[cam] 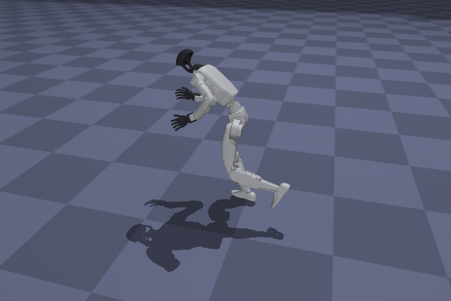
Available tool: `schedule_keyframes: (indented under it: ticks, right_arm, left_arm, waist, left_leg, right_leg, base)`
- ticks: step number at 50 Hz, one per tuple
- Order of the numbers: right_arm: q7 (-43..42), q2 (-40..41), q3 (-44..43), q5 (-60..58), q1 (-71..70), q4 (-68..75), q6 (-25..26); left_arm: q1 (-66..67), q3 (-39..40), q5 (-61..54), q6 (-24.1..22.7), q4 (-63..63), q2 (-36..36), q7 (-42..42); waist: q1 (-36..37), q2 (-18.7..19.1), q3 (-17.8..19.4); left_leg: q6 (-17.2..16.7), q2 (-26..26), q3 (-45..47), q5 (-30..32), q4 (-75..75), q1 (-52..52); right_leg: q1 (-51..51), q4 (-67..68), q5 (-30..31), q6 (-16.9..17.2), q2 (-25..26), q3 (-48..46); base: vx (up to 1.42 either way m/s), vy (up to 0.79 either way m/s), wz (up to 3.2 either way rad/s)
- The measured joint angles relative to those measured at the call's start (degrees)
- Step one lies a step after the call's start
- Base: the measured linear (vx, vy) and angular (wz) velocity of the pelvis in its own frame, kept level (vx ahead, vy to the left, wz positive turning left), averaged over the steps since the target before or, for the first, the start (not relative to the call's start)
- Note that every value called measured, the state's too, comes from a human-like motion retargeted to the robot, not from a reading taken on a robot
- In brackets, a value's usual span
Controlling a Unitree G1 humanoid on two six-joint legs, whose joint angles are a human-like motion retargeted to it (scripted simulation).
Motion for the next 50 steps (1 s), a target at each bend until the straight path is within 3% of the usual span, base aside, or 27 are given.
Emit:
schedule_keyframes:
  ticks: [2,5,8,10,12,13,15,17,20,22,24,28,33,35,37,40,44,47,50]
  right_arm:
    - [0.43,-0.54,2.58,-2.18,-8.01,-4.4,0.42]
    - [-0.61,-3.34,5.66,-4.64,-14.64,-10.14,0.98]
    - [-1.21,-6.07,7.74,-4.27,-15.49,-13.71,0.9]
    - [-0.68,-6.61,9.2,-3.08,-13.34,-15.87,0.21]
    - [0.53,-6.58,9.8,-0.84,-8.42,-18.12,-0.97]
    - [1.45,-6.48,9.64,0.24,-5.32,-18.99,-1.38]
    - [3.46,-5.53,8.02,1.34,1.97,-19.44,-1.56]
    - [4.69,-3.75,5.95,1.41,10.39,-16.62,-0.7]
    - [2.5,0.76,6.36,-0.72,23.19,-4.03,0.74]
    - [4.17,2.69,7.09,1.01,30.37,6.19,2.3]
    - [7.87,0.94,5.74,4.16,37.7,10.7,1.87]
    - [13.81,-10.59,0.96,10.92,52.21,5.32,-0.47]
    - [17.12,-18.27,-3.12,16.09,62.4,2.09,0.42]
    - [16.18,-18.05,-4.12,14.3,64.89,2.83,1.48]
    - [15.7,-16.45,-4.7,12.27,65.59,4.35,2.52]
    - [13.45,-13.32,-2.69,9.83,61.02,9.4,2.54]
    - [0.32,-8.22,4.91,2.03,37.62,16.19,2.41]
    - [-4.4,-3.81,6.96,-4.01,13.28,14.55,3.15]
    - [-5.58,-1.19,8.91,-8.18,-9.35,8.73,3.72]
  left_arm:
    - [13.13,2.17,-2.06,-0.58,-0.81,1.03,-2.68]
    - [29.23,5.64,-6.26,-1.26,-3.49,2.69,-7.13]
    - [39.84,9.22,-10.49,-1.66,-5.66,3.75,-9.04]
    - [45.8,11.49,-11.54,-2.27,-6.72,3.65,-10.0]
    - [50.64,13.3,-10.91,-2.7,-7.59,3.12,-11.33]
    - [52.04,13.87,-10.07,-2.75,-7.83,2.77,-12.09]
    - [51.65,14.38,-7.03,-1.99,-7.59,2.23,-11.97]
    - [44.15,12.21,-6.4,0.54,-5.5,0.97,-12.22]
    - [22.99,6.48,2.14,0.17,-0.81,1.6,-3.17]
    - [3.37,3.63,3.9,0.49,2.08,2.48,1.17]
    - [-16.44,1.81,7.2,0.68,4.54,3.82,4.87]
    - [-48.19,-1.88,7.62,-0.03,7.48,10.29,13.36]
    - [-67.09,-5.51,0.05,-3.48,11.37,21.13,16.89]
    - [-67.46,-5.72,-4.96,-5.57,13.01,21.16,16.49]
    - [-62.57,-4.54,-8.82,-7.22,12.27,18.87,14.55]
    - [-48.03,-1.12,-6.56,-6.62,7.5,13.78,10.19]
    - [-23.01,1.58,2.49,-1.93,4.71,5.12,6.22]
    - [-5.22,3.38,5.11,-0.63,6.27,-0.53,1.55]
    - [11.32,4.08,2.7,-0.63,4.74,-1.34,-0.5]
  waist:
    - [5.47,-3.09,0.0]
    - [12.9,-7.75,-0.28]
    - [19.47,-11.82,-0.79]
    - [23.59,-12.59,-0.54]
    - [26.92,-10.61,-0.17]
    - [27.91,-9.38,-0.04]
    - [28.15,-7.65,-0.05]
    - [26.18,-8.02,0.0]
    - [21.44,-12.27,0.0]
    - [16.68,-13.52,0.0]
    - [10.33,-11.67,-0.02]
    - [-5.15,-4.25,-0.47]
    - [-18.36,-0.07,-0.59]
    - [-21.26,0.53,-0.24]
    - [-22.38,0.68,0.0]
    - [-21.59,0.17,0.0]
    - [-12.81,3.26,0.0]
    - [-3.87,2.83,0.0]
    - [5.67,0.02,0.0]
  left_leg:
    - [4.73,-4.35,-0.37,-3.76,1.22,-8.06]
    - [5.4,-9.0,2.21,-4.09,-8.15,-17.08]
    - [4.55,-9.41,8.72,-1.78,-31.46,-19.22]
    - [1.36,-8.45,12.79,-0.1,-52.4,-15.69]
    - [-3.76,-5.9,15.48,-1.64,-66.08,-12.29]
    - [-5.84,-4.65,16.79,-1.74,-69.32,-11.16]
    - [-6.68,-2.8,18.25,1.49,-68.26,-9.67]
    - [-2.23,-2.53,16.85,-1.65,-54.54,-11.33]
    - [2.91,-4.25,16.61,-14.43,-33.22,-14.58]
    - [4.04,-5.89,16.18,-17.34,-31.37,-11.97]
    - [3.69,-6.85,12.81,-17.34,-34.58,-7.36]
    - [-1.44,-4.95,2.99,-10.62,-44.68,1.7]
    - [-8.24,-1.27,-2.42,1.51,-57.16,14.62]
    - [-9.84,0.09,-3.25,4.5,-61.73,22.43]
    - [-9.57,0.62,-4.18,6.31,-62.05,29.04]
    - [-5.31,-0.27,-4.39,9.29,-48.88,31.59]
    - [-0.05,2.81,-0.87,5.12,-10.63,13.38]
    - [2.68,-1.98,-1.77,0.72,5.35,-2.53]
    - [6.25,-5.36,1.72,-2.64,5.52,-15.33]
  right_leg:
    - [7.35,-8.96,3.76,0.86,1.66,3.89]
    - [16.71,-17.26,12.32,2.85,-0.07,9.01]
    - [25.43,-24.94,24.12,6.72,-2.84,12.86]
    - [32.96,-30.63,31.52,8.93,-2.91,16.31]
    - [41.27,-33.67,36.41,10.76,-1.02,21.75]
    - [45.21,-34.4,38.35,11.39,-0.14,24.8]
    - [50.51,-31.76,40.32,11.49,1.07,28.59]
    - [47.99,-17.86,36.0,10.35,0.14,25.08]
    - [32.61,15.5,21.34,5.71,-5.92,19.32]
    - [21.98,28.8,13.42,1.62,-7.71,18.27]
    - [13.35,32.91,8.48,-0.43,-6.46,15.65]
    - [0.56,18.67,8.27,1.31,-2.91,7.06]
    - [-2.3,-28.43,14.75,7.33,-2.22,0.15]
    - [-1.39,-39.67,14.49,10.62,-3.36,-0.83]
    - [1.14,-40.76,16.46,12.33,-6.16,-4.96]
    - [5.67,-31.61,22.72,9.29,-10.02,-9.31]
    - [1.37,-10.82,8.97,0.24,-4.88,-2.69]
    - [2.61,-8.53,6.23,-1.89,-1.36,2.46]
    - [6.99,-10.69,7.59,-1.46,-1.53,7.75]
  base:
    - [1.27,-0.22,-1.73]
    - [1.41,-0.08,-1.29]
    - [1.52,0.03,-1.07]
    - [1.59,0.13,-1.33]
    - [1.66,0.25,-1.38]
    - [1.65,0.32,-0.91]
    - [1.62,0.35,-0.26]
    - [1.56,0.35,0.53]
    - [1.42,0.25,0.77]
    - [1.27,0.13,0.93]
    - [1.22,0.04,1.38]
    - [1.24,-0.11,1.63]
    - [1.34,-0.35,0.96]
    - [1.5,-0.48,0.83]
    - [1.52,-0.5,0.54]
    - [1.49,-0.52,-0.16]
    - [1.3,-0.41,-1.72]
    - [1.14,-0.13,-2.15]
    - [1.15,0.06,-1.73]
